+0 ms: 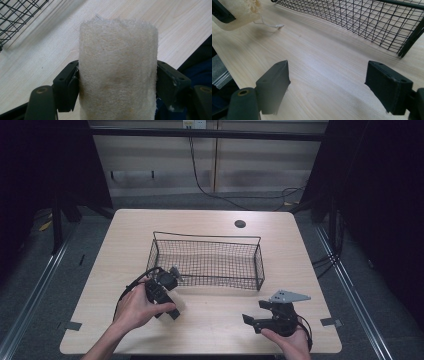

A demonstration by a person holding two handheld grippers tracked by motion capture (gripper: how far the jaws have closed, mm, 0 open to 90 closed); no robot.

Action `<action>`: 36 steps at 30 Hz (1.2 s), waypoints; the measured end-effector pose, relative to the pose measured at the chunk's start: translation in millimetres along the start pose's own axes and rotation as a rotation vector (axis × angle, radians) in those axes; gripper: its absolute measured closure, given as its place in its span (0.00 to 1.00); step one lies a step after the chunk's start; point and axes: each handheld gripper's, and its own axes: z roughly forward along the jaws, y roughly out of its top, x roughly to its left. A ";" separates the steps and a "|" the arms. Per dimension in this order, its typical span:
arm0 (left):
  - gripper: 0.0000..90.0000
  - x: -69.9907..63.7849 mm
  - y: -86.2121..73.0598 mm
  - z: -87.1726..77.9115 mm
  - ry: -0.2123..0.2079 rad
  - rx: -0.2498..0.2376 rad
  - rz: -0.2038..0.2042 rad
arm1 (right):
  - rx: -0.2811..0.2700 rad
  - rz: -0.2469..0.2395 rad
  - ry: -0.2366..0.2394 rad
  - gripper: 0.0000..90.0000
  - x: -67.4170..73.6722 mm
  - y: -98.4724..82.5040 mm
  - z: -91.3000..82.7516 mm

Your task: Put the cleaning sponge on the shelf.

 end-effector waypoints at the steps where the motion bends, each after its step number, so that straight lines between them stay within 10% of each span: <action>1: 0.31 0.0 0.0 0.0 0.000 0.000 0.000 | 0.000 0.000 0.000 0.21 0.0 0.0 0.0; 36: 0.31 7.8 4.3 -56.3 -0.095 -0.076 0.048 | 0.006 -0.005 0.011 0.21 0.7 0.1 0.8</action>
